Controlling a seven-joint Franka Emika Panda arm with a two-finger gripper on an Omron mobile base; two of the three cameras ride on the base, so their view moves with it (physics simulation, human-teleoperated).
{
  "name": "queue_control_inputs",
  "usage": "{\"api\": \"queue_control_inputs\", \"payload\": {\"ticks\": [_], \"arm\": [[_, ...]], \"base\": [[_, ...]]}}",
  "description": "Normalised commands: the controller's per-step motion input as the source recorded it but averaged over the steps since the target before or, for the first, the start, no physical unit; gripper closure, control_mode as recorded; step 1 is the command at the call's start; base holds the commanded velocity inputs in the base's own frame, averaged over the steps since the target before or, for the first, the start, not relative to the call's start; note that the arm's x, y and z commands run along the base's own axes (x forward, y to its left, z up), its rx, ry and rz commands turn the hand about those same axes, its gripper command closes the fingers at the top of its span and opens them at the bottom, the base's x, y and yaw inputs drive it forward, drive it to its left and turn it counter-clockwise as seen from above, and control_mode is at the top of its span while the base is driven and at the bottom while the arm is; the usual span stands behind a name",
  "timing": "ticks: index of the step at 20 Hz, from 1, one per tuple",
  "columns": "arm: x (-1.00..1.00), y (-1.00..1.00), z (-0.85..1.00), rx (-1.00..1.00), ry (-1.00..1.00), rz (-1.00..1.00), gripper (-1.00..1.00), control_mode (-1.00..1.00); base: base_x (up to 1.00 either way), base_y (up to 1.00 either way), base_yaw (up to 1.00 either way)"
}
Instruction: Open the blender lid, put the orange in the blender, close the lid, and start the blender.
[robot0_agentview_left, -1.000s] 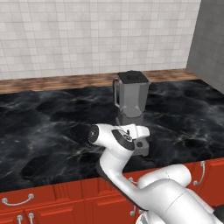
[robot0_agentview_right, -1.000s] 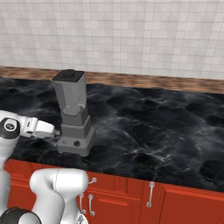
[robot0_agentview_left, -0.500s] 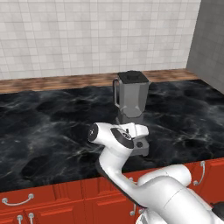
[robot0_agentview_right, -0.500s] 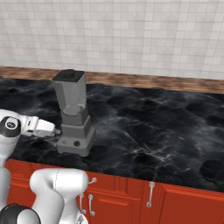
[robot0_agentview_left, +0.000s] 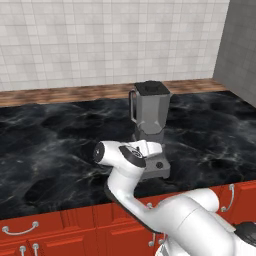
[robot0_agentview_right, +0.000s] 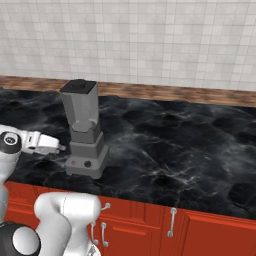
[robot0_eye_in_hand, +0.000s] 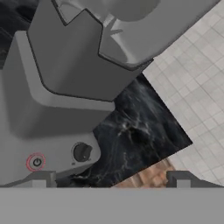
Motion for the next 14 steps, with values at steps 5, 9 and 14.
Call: {"api": "queue_control_inputs", "payload": {"ticks": [5, 9, 14], "arm": [[0.3, 0.0, 0.0, 0.0, 0.0, 0.0, -1.0, -1.0], [0.19, 0.0, -0.02, 0.0, 0.0, 0.0, -1.0, -1.0], [0.1, -0.03, -0.13, 0.0, 0.0, 0.0, -1.0, -1.0]], "base": [[0.0, 0.0, 0.0], [0.0, 0.0, 0.0], [0.0, 0.0, 0.0]]}}
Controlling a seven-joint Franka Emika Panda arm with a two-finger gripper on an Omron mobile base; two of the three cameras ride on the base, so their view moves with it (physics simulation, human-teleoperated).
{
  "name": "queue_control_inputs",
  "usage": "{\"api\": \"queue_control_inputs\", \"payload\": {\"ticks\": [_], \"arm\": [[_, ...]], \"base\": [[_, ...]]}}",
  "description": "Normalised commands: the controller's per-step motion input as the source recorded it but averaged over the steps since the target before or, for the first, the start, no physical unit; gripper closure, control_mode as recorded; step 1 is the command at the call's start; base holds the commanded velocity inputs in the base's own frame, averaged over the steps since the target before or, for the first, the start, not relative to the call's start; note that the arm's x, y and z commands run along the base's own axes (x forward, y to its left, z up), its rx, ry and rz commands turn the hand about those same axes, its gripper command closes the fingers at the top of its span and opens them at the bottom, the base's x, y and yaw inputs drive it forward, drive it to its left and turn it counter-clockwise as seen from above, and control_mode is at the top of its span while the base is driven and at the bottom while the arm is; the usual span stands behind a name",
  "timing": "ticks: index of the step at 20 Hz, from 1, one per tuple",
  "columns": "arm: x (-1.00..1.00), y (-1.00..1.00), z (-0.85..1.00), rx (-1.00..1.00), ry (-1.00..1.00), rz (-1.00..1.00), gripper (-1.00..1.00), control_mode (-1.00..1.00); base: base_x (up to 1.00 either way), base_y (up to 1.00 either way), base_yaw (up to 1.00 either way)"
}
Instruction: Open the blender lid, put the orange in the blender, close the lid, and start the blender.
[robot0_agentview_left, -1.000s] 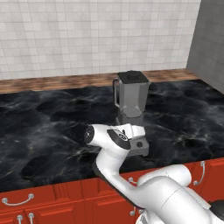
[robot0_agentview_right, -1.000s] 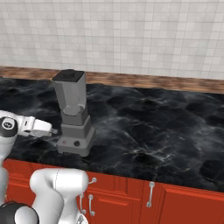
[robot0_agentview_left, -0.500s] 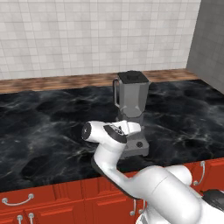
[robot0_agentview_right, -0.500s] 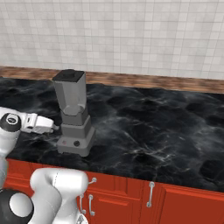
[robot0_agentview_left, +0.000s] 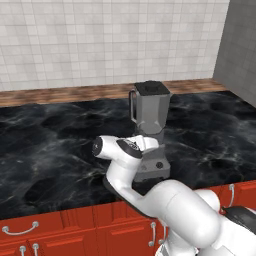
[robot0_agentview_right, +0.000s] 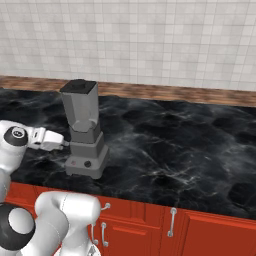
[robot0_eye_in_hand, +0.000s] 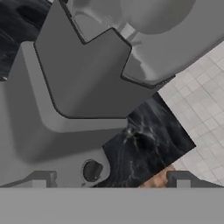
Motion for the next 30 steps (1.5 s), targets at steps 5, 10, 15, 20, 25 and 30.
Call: {"api": "queue_control_inputs", "payload": {"ticks": [5, 10, 15, 20, 25, 30], "arm": [[0.06, -0.16, -0.19, 0.03, 0.0, 0.0, -1.0, -1.0], [0.04, -0.22, -0.15, 0.05, 0.0, 0.0, -1.0, -1.0], [0.0, -0.26, -0.08, 0.06, 0.0, 0.0, -1.0, -1.0], [0.0, -0.01, 0.0, 0.0, 0.0, 0.0, -1.0, -1.0], [0.0, -0.01, 0.0, 0.0, 0.0, 0.0, -1.0, -1.0], [-0.1, -0.1, 0.0, 0.0, 0.0, -0.02, -1.0, -1.0]], "base": [[0.0, 0.0, 0.0], [0.0, 0.0, 0.0], [0.0, 0.0, 0.0], [0.0, 0.0, 0.0], [0.0, 0.0, 0.0], [0.0, 0.0, 0.0]]}}
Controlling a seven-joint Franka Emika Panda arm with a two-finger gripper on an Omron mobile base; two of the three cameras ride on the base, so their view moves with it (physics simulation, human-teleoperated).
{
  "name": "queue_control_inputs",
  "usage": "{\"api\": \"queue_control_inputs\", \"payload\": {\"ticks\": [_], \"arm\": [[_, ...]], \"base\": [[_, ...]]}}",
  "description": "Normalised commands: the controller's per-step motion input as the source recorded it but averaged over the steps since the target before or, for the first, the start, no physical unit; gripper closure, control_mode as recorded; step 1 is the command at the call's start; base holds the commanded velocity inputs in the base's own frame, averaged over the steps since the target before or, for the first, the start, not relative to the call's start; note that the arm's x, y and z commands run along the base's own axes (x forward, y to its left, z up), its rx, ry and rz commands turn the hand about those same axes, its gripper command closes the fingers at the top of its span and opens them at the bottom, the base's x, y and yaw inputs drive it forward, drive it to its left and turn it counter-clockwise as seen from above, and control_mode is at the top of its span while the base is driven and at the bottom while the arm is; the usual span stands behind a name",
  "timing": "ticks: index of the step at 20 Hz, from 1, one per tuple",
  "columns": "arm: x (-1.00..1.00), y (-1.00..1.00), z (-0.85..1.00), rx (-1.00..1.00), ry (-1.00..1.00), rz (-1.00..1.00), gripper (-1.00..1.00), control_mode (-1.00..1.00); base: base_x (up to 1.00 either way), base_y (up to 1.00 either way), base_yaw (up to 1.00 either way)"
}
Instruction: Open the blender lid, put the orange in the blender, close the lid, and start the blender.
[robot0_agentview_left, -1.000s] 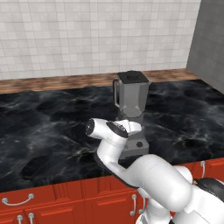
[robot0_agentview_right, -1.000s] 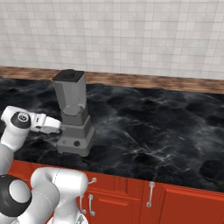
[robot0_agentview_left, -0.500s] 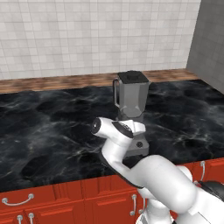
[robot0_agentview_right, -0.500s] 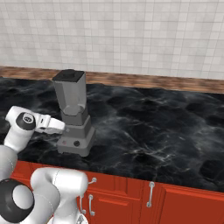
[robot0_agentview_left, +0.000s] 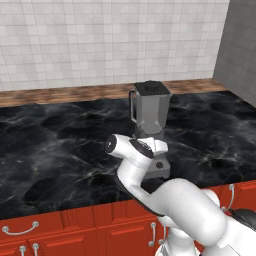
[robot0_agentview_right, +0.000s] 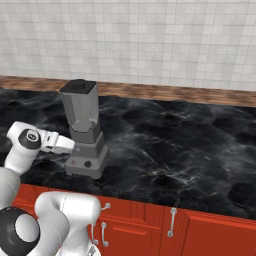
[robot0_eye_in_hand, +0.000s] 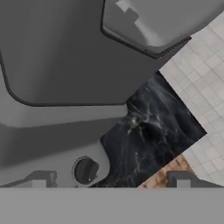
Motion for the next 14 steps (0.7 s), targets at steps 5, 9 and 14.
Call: {"api": "queue_control_inputs", "payload": {"ticks": [5, 9, 14], "arm": [[-0.23, -0.02, 0.0, 0.0, 0.0, -0.06, -1.0, -1.0], [-0.14, 0.0, 0.0, 0.0, 0.0, -0.06, -1.0, -1.0], [-0.16, 0.0, 0.0, 0.0, 0.0, -0.05, -1.0, -1.0]], "base": [[0.0, 0.0, 0.0], [0.0, 0.0, 0.0], [0.0, 0.0, 0.0]]}}
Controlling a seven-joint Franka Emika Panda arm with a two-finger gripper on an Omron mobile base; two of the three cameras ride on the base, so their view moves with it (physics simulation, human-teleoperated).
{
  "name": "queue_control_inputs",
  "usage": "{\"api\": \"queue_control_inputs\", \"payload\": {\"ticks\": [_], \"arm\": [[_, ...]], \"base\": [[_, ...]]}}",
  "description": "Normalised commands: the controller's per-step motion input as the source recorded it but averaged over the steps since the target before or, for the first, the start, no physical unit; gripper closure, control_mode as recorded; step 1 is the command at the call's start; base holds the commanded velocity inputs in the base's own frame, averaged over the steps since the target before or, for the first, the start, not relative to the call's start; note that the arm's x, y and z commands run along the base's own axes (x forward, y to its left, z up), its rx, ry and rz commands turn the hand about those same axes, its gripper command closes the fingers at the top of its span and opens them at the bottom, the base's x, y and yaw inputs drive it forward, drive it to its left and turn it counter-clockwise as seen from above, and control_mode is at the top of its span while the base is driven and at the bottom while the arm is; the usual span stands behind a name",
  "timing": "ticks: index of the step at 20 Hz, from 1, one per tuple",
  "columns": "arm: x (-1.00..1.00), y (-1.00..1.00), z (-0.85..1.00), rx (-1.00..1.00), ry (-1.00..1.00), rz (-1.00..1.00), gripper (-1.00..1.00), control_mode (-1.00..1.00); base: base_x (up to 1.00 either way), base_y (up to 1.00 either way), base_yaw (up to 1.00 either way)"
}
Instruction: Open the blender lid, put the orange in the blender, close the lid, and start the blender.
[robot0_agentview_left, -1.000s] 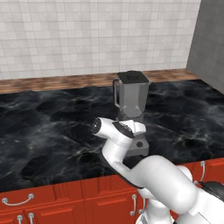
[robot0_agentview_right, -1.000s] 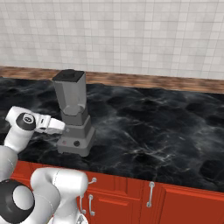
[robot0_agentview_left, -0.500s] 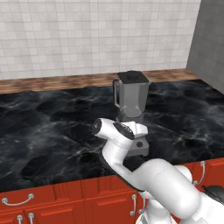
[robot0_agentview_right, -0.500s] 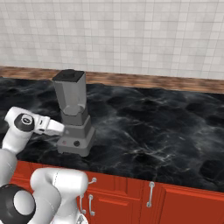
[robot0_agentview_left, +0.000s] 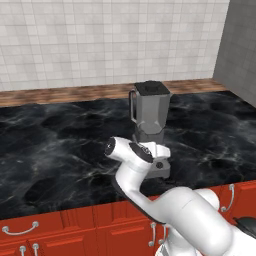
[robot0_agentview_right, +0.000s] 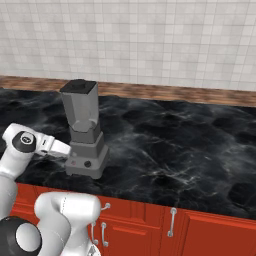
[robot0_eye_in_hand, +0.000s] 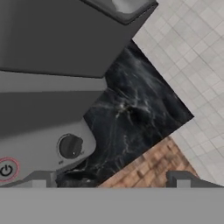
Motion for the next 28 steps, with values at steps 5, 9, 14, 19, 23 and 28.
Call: {"api": "queue_control_inputs", "payload": {"ticks": [5, 9, 14, 19, 23, 28], "arm": [[-0.02, 0.21, 0.16, 0.0, 0.0, -0.03, -1.0, -1.0], [0.0, 0.21, 0.32, 0.0, 0.0, 0.0, -1.0, -1.0], [0.0, 0.09, 0.25, 0.0, 0.0, 0.0, -1.0, -1.0], [0.04, 0.02, -0.01, 0.0, 0.0, 0.0, -1.0, -1.0], [0.1, 0.0, -0.23, 0.0, 0.0, 0.0, -1.0, -1.0], [0.0, -0.11, -0.45, 0.0, 0.0, 0.0, -1.0, -1.0]], "base": [[0.0, 0.0, 0.0], [0.0, 0.0, 0.0], [0.0, 0.0, 0.0], [0.0, 0.0, 0.0], [0.0, 0.0, 0.0], [0.0, 0.0, 0.0]]}}
